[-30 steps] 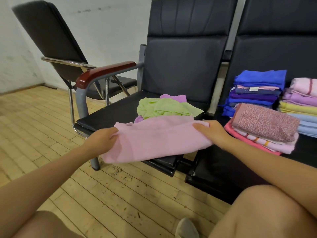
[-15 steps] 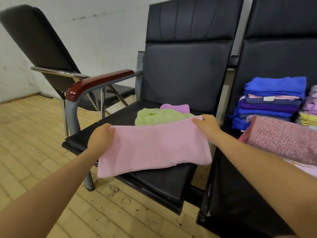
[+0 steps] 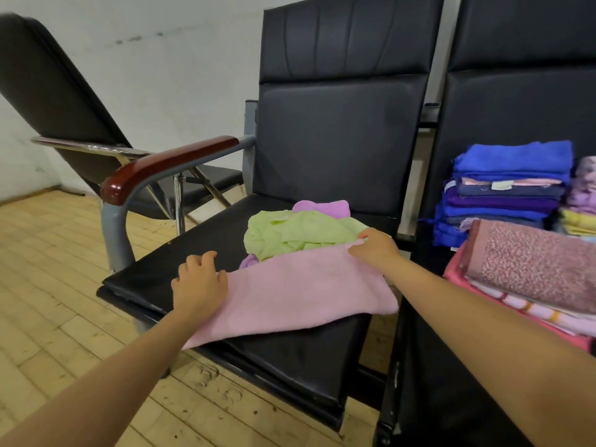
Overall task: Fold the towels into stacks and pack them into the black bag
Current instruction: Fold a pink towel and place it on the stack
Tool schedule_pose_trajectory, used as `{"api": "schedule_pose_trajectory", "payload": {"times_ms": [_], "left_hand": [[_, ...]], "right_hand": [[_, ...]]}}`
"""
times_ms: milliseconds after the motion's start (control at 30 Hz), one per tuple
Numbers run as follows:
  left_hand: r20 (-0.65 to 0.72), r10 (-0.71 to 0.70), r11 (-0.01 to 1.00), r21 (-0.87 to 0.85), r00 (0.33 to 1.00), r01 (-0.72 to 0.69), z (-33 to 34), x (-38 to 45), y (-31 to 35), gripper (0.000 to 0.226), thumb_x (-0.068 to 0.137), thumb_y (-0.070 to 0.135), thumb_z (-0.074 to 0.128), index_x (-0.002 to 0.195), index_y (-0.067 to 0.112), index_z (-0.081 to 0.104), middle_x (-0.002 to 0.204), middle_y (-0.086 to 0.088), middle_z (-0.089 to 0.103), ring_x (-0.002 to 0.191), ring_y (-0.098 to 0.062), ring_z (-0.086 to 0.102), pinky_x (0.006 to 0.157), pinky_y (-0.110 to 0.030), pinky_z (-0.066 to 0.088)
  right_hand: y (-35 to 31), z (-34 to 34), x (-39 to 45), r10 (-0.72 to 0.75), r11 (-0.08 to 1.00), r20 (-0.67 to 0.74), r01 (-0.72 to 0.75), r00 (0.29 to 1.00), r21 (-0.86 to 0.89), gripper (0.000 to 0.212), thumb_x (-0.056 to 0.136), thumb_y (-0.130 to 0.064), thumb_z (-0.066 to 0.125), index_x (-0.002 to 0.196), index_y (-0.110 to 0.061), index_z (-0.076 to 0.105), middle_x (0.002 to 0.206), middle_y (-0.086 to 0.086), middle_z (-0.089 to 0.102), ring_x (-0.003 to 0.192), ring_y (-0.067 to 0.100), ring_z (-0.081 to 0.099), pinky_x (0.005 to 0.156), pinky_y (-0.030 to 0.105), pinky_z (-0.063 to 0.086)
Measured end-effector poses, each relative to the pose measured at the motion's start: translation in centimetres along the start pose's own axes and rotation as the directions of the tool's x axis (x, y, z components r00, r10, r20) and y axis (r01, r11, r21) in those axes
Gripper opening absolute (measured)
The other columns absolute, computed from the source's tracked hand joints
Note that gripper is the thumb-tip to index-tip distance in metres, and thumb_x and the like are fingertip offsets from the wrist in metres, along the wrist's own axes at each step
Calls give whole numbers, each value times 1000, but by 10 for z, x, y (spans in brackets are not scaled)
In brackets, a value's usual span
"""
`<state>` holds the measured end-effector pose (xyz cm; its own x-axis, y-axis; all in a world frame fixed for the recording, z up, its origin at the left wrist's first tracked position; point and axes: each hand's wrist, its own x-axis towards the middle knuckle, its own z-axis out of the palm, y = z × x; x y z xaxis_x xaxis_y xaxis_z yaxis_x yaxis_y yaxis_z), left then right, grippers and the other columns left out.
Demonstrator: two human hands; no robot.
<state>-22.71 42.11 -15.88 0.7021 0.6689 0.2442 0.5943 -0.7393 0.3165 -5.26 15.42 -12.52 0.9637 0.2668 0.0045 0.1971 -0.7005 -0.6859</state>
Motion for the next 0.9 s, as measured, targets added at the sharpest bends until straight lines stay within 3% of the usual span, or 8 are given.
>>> {"api": "schedule_pose_trajectory", "payload": {"times_ms": [100,167,267,400,500,600,733,900], "left_hand": [[32,68,993,97,997,-71,0,-22,9,51,96,36,44,144,22,33,144,-10,36,131,-29,37,107,-49,34],[82,30,993,112,996,-39,-2,-32,7,50,96,38,42,143,22,33,144,-10,35,132,-30,36,108,-51,32],[102,-103,993,66,989,97,-12,-42,-3,54,95,42,43,143,19,33,142,-14,37,129,-33,37,106,-50,34],[162,-218,974,-24,962,225,-20,-45,-18,68,91,50,51,144,14,32,142,-16,37,131,-35,35,106,-49,35],[260,-235,963,-67,937,261,-23,-47,-20,70,90,49,54,144,11,33,139,-18,41,126,-36,42,101,-46,39],[332,-183,965,-121,925,234,-28,-48,-18,60,93,35,51,145,10,32,135,-15,48,118,-31,51,94,-38,41],[326,-179,957,-162,928,241,-32,-48,-24,48,96,26,46,142,13,39,136,-13,48,120,-30,50,97,-35,40],[117,-144,988,-37,983,149,-34,-54,-19,40,96,29,45,136,22,47,140,-12,41,131,-32,34,104,-47,37]], "right_hand": [[1,-7,-14,51,993,20,-49,998,-106,40,83,-33,64,114,-8,55,107,7,59,91,23,56,66,28,42],[5,-9,-23,86,987,42,-80,995,-138,57,80,-41,68,121,-6,49,115,10,58,99,26,58,69,29,43],[12,-12,-40,160,987,114,-159,980,-14,65,81,-39,72,128,-4,44,123,11,56,111,28,56,76,30,44],[18,-15,-59,236,958,218,-264,947,113,62,85,-34,70,131,0,46,126,16,55,111,29,57,78,31,46],[15,-19,-66,256,925,255,-313,932,215,51,86,-25,69,127,-2,49,118,17,55,98,28,56,63,31,49],[7,-21,-72,273,878,297,-363,915,313,43,89,-19,65,126,-3,50,112,16,54,94,28,54,53,29,44],[-10,-24,-70,209,761,207,-292,956,579,42,89,-9,60,130,-3,50,118,15,57,102,28,55,75,36,52],[-56,-6,-77,-6,764,150,-92,989,639,37,90,-13,55,128,-13,56,120,11,60,106,26,57,76,33,50]]}}
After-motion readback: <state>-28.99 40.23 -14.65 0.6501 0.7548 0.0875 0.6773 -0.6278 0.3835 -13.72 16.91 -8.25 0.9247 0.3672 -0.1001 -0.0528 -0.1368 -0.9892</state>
